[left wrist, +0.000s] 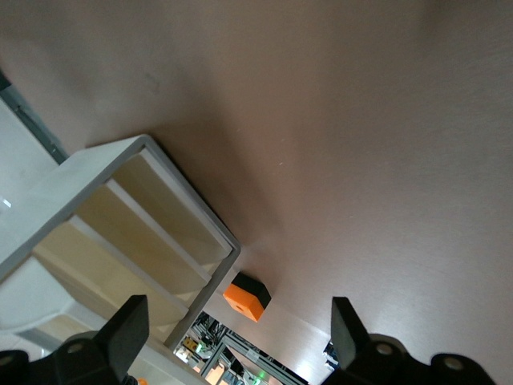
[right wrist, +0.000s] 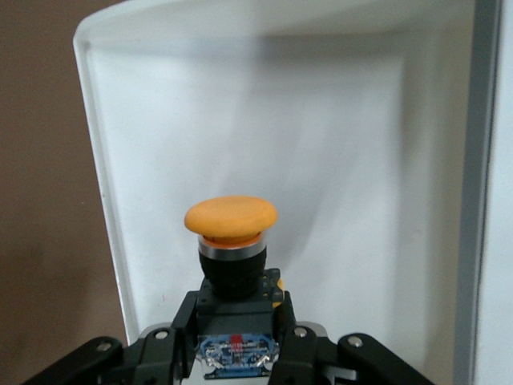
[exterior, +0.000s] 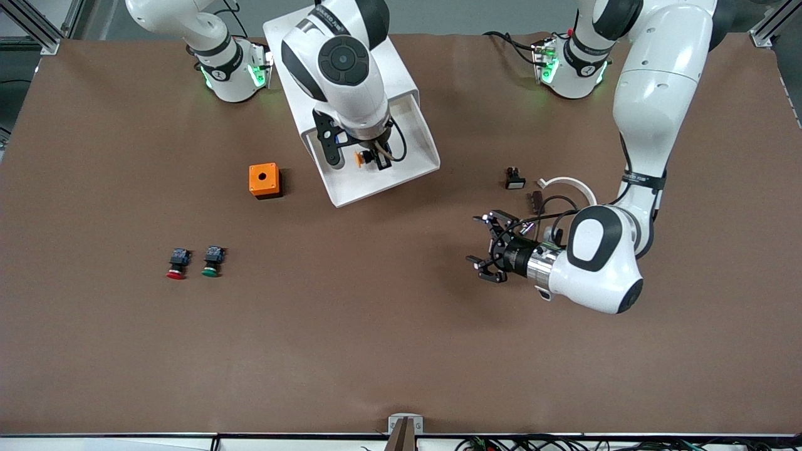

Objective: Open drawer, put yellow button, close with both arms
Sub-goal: 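Lower the yellow button into the open drawer and open the right gripper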

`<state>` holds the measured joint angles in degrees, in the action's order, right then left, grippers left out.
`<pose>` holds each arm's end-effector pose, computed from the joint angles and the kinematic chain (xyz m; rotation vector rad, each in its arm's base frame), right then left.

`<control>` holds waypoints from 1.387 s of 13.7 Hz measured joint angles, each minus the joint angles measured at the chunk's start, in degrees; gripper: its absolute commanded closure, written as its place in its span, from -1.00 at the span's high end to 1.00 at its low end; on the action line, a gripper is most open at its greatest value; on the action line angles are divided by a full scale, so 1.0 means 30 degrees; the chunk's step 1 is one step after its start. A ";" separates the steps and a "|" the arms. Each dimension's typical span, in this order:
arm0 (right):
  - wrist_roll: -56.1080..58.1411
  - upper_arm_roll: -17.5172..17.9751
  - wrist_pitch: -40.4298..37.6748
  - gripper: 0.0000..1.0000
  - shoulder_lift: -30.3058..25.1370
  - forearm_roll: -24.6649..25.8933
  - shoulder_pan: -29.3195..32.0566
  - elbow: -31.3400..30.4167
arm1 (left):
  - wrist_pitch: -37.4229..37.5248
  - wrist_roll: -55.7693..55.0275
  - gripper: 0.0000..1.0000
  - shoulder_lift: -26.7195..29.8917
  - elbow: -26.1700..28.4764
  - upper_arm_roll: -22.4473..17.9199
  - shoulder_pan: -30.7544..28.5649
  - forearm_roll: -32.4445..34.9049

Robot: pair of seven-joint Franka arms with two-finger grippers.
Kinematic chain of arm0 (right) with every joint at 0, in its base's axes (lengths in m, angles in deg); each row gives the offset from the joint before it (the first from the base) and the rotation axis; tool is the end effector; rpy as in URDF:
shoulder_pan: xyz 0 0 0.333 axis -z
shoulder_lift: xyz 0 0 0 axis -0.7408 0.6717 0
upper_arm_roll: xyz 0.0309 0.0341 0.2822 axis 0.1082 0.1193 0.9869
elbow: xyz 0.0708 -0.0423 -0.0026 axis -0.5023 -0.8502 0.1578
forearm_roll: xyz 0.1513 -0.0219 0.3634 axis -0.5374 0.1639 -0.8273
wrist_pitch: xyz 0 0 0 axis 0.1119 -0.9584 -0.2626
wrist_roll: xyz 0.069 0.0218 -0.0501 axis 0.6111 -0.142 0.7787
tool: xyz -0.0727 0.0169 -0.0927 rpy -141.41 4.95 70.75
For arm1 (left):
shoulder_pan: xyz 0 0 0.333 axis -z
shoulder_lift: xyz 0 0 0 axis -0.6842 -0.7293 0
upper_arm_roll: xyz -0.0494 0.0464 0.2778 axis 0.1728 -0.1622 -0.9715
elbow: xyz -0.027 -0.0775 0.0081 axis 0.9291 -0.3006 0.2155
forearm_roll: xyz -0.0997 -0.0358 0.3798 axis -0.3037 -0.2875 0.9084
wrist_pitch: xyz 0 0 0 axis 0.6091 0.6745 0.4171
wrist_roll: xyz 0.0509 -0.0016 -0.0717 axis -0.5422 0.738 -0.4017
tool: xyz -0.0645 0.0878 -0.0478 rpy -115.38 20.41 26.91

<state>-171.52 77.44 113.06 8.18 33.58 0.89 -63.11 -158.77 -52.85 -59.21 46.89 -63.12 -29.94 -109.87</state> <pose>0.4291 0.4658 0.3911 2.5023 -1.8148 -0.2755 0.6361 -0.2570 0.2432 1.8722 1.9585 -1.3434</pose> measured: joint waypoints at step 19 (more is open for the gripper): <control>0.1370 -0.0450 -0.4786 1.00 0.0306 0.0002 0.1247 0.3423 | 0.0000 0.5637 1.00 0.0162 -0.0783 -0.0779 0.0976 0.6372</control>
<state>-167.41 76.09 98.70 9.10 33.58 4.63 -52.84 -158.77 -35.94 -58.72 44.54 -65.46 -27.01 -90.76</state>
